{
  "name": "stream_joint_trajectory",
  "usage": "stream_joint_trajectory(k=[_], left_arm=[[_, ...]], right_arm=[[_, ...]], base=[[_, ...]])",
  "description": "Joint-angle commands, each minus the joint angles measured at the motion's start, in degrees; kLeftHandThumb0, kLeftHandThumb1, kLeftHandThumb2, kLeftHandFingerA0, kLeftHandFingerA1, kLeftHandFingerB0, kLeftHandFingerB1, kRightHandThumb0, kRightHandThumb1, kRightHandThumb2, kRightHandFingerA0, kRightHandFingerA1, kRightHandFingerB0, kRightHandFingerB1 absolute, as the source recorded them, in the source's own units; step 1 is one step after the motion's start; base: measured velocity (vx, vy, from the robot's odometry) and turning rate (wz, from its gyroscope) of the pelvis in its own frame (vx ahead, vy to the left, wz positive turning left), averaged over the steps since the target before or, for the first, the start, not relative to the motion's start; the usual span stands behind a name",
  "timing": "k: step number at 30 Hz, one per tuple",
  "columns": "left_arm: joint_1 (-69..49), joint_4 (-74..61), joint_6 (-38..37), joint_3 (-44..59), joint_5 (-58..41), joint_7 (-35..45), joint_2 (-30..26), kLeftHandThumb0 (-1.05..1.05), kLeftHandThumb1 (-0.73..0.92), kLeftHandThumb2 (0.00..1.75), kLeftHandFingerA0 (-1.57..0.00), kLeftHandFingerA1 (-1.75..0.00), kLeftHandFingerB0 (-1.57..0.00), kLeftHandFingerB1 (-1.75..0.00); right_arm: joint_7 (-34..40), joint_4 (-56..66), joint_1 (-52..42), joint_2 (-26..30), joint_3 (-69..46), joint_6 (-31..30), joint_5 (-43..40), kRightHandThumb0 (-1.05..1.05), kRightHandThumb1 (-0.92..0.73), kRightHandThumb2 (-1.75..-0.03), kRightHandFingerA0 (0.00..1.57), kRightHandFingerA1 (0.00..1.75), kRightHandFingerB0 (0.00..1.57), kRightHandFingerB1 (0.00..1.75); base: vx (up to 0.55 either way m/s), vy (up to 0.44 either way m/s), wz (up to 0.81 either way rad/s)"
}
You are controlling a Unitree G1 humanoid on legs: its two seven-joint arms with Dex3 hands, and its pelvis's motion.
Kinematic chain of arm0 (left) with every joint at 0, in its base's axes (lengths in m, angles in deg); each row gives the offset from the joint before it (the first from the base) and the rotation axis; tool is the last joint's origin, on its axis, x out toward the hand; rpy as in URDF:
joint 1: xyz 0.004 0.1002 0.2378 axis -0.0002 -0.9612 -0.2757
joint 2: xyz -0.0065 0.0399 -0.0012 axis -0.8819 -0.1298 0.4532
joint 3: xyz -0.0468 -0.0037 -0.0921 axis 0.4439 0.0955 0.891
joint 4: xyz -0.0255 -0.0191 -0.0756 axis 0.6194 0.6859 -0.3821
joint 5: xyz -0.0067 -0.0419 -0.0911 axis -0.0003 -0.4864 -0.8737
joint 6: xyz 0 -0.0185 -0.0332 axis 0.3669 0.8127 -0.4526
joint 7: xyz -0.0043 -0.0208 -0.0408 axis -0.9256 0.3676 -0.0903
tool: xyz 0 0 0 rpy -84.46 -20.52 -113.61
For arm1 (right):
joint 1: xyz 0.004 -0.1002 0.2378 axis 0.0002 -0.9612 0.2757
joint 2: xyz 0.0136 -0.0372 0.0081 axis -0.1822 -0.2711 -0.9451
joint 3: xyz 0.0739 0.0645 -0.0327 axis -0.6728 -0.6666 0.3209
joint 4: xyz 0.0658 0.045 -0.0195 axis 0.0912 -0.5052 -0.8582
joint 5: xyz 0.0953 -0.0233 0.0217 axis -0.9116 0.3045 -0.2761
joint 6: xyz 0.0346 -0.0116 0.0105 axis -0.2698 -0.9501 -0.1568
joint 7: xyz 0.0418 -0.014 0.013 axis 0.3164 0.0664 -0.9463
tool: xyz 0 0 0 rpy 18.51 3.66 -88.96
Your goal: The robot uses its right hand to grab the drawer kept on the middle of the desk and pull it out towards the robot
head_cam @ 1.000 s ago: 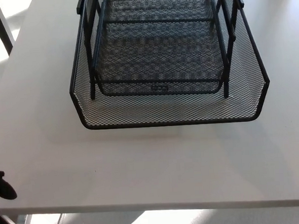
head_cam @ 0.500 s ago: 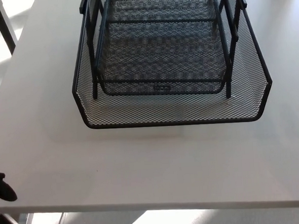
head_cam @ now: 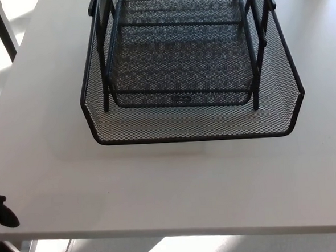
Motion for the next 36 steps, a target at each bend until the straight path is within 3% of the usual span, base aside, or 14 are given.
stream_joint_trajectory(k=[1,2,5,7,13,15,16,17,19,25,28,29,31,36], left_arm=[[-0.3,0.9,-1.4,0.4,0.5,-0.8,-0.1,-0.27,0.56,0.57,-0.80,-0.89,-0.82,-0.60],[-0.3,0.6,-1.5,0.5,0.6,-0.8,-0.1,-0.27,0.56,0.57,-0.81,-0.91,-0.81,-0.62],[-0.2,0.9,-1.9,0.4,0.6,-0.9,-0.2,-0.27,0.56,0.56,-0.81,-0.91,-0.82,-0.62],[-0.3,0.8,-1.6,0.3,0.9,-0.5,-0.6,-0.28,0.57,0.57,-0.79,-0.86,-0.80,-0.60],[-0.5,0.5,-1.3,0.5,0.5,-0.4,-0.4,-0.28,0.57,0.57,-0.80,-0.90,-0.81,-0.61],[-0.6,0.1,-0.7,0.6,1.0,-0.4,-0.5,-0.29,0.57,0.57,-0.79,-0.90,-0.80,-0.62],[-0.3,0.6,-1.3,0.5,1.1,-0.9,-0.4,-0.29,0.57,0.57,-0.80,-0.89,-0.81,-0.61],[-0.2,0.9,-1.5,0.5,0.3,-0.8,0.0,-0.28,0.56,0.56,-0.81,-0.90,-0.82,-0.61],[-0.8,0.3,-0.9,0.5,0.6,-0.9,0.3,-0.28,0.57,0.57,-0.81,-0.89,-0.82,-0.61],[-1.0,-0.3,-0.7,0.6,0.6,-0.7,0.2,-0.28,0.57,0.57,-0.79,-0.89,-0.80,-0.61],[-0.6,0.5,-1.5,0.5,1.3,-1.5,0.2,-0.29,0.57,0.57,-0.80,-0.90,-0.81,-0.61],[-1.1,0.3,-1.2,0.6,1.3,-1.8,0.6,-0.28,0.57,0.57,-0.81,-0.87,-0.82,-0.59],[-1.1,0.4,-1.2,0.6,1.3,-1.7,0.6,-0.28,0.57,0.57,-0.81,-0.87,-0.82,-0.59],[-1.1,0.1,-0.5,0.6,0.7,-1.2,0.8,-0.27,0.57,0.57,-0.80,-0.87,-0.81,-0.59]], right_arm=[[0.1,-8.1,1.4,-0.2,3.6,0.3,-2.6,-0.48,-0.51,-0.57,0.07,0.28,0.17,0.30],[0.2,-10.1,2.4,-0.7,4.7,0.3,-2.9,-0.30,-0.37,-0.90,0.03,0.52,0.00,0.47],[2.1,-12.8,4.0,-0.8,7.4,-1.6,-1.6,-0.32,-0.35,-0.90,0.02,0.50,0.00,0.47],[1.5,-14.7,4.7,-1.1,8.7,-1.0,-2.7,-0.51,-0.52,-0.56,0.15,0.35,0.19,0.29],[-3.4,-21.9,8.7,-1.8,12.3,-0.8,-6.3,-0.35,-0.39,-0.95,0.01,0.51,0.00,0.48],[-7.0,-21.3,9.0,-1.5,13.1,-2.3,-7.8,-0.61,-0.61,-0.59,0.18,0.37,0.14,0.29],[-9.8,-25.6,11.1,-2.9,11.4,0.7,-12.8,-0.24,-0.62,-1.05,0.44,0.68,0.06,0.47],[-11.8,-28.0,12.7,-2.0,13.0,0.6,-11.7,-0.25,-0.83,-0.64,0.50,0.90,0.17,0.27],[-15.1,-30.2,14.6,-1.0,14.2,0.2,-11.5,-0.36,-0.88,-0.69,0.54,1.15,0.13,0.19],[-16.8,-29.9,15.0,-0.4,14.1,0.2,-14.5,-0.31,-0.78,-0.63,0.59,0.64,0.17,0.27],[-17.0,-26.2,13.9,1.6,17.4,-1.9,-10.1,-0.30,-0.75,-0.62,0.51,0.76,0.14,0.26],[-19.7,-25.2,14.1,0.7,14.7,-3.3,-14.5,-0.23,-0.53,-0.97,0.59,0.81,0.04,0.45],[-20.6,-25.3,14.3,0.5,14.2,-3.5,-15.8,-0.23,-0.53,-0.97,0.59,0.81,0.04,0.45],[-22.9,-24.8,14.6,0.5,13.7,-4.0,-18.0,-0.41,-0.72,-0.62,0.57,0.62,0.23,0.28]], base=[[0.00,0.000,0.00],[0.00,0.000,0.00],[0.00,0.000,0.00],[0.00,0.000,0.00],[0.00,0.000,0.00],[0.00,0.000,0.00],[0.00,0.000,0.00],[0.00,0.000,0.00],[0.00,0.000,0.00],[0.00,0.000,0.00],[0.00,0.000,0.00],[0.00,0.000,0.00],[0.00,0.000,0.00],[0.00,0.000,0.00]])
